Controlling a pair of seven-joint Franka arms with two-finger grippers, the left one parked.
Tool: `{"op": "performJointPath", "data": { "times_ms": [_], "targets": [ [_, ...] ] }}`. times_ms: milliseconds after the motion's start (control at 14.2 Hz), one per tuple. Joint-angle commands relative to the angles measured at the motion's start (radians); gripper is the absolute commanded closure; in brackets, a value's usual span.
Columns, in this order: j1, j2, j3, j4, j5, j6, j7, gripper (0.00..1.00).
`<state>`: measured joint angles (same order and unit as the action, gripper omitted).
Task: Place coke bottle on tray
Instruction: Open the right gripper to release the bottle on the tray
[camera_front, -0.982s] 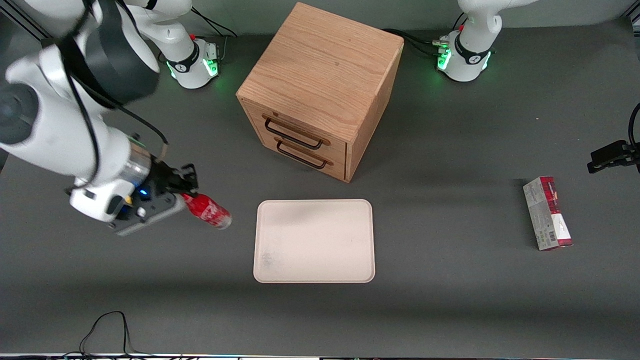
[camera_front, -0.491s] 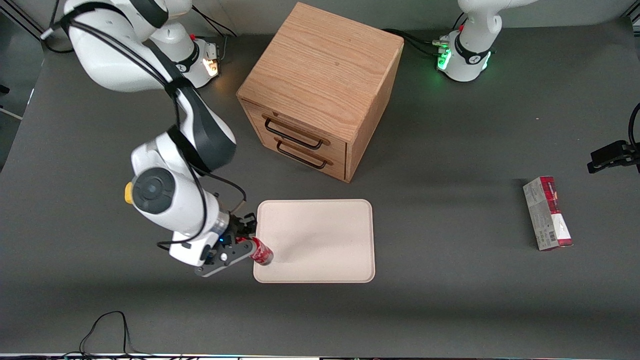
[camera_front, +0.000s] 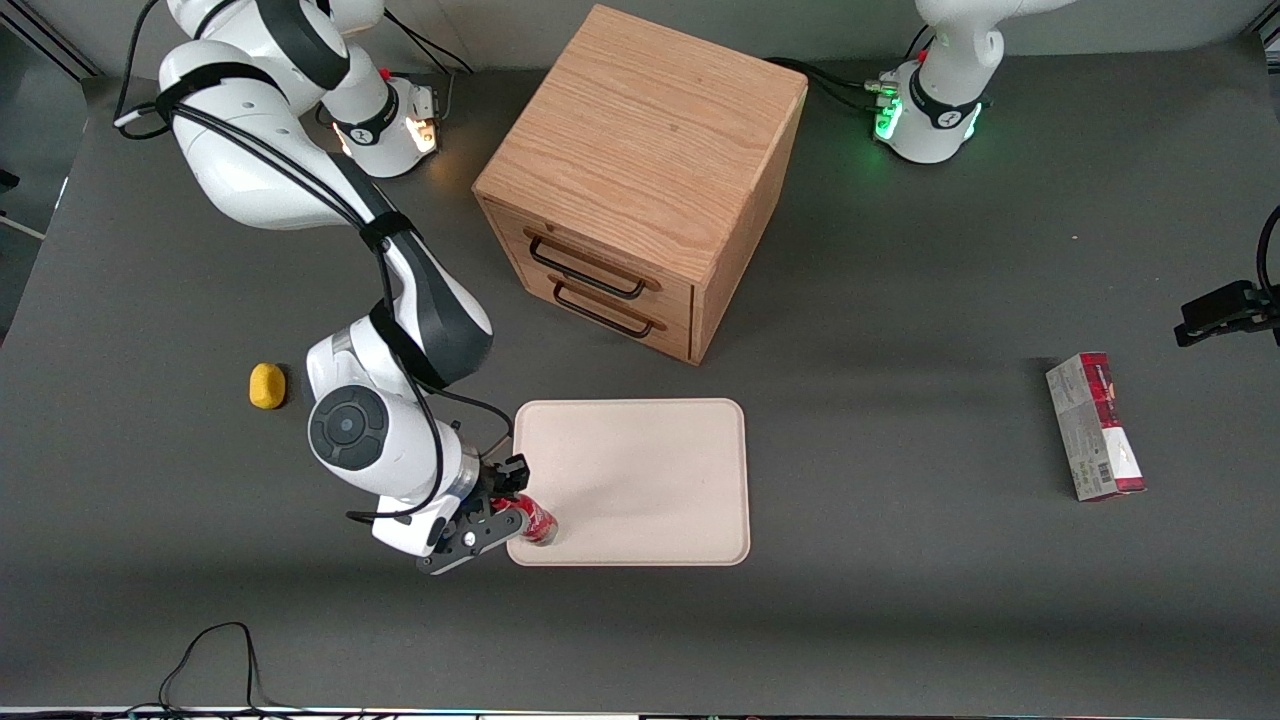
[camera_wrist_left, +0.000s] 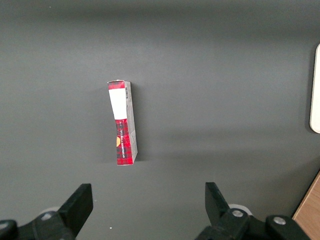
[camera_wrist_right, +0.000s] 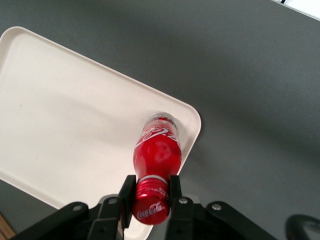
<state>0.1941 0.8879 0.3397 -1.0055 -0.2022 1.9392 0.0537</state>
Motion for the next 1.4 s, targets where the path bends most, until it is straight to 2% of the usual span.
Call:
{"op": "performJointPath", "data": {
  "times_ms": [0, 351, 632, 702, 842, 912, 1053, 1193, 1333],
  "targets": [
    [-0.001, 0.014, 0.013, 0.021, -0.023, 0.01, 0.041, 0.02],
    [-0.007, -0.006, 0.008, -0.012, -0.022, 0.052, 0.087, 0.0],
    [-0.036, -0.114, -0.024, -0.022, -0.007, -0.003, 0.103, 0.0],
    [-0.053, -0.151, -0.027, -0.027, 0.019, -0.061, 0.104, 0.0],
    [-0.143, -0.251, -0.031, -0.063, 0.099, -0.171, 0.104, 0.0],
    [-0.191, -0.321, -0.031, -0.114, 0.128, -0.221, 0.101, 0.0],
    [-0.216, -0.499, -0.062, -0.276, 0.127, -0.281, 0.103, 0.0],
    [-0.217, -0.703, -0.122, -0.521, 0.135, -0.261, 0.091, 0.0],
    [-0.217, -0.89, -0.142, -0.736, 0.138, -0.223, 0.092, 0.0]
  ]
}}
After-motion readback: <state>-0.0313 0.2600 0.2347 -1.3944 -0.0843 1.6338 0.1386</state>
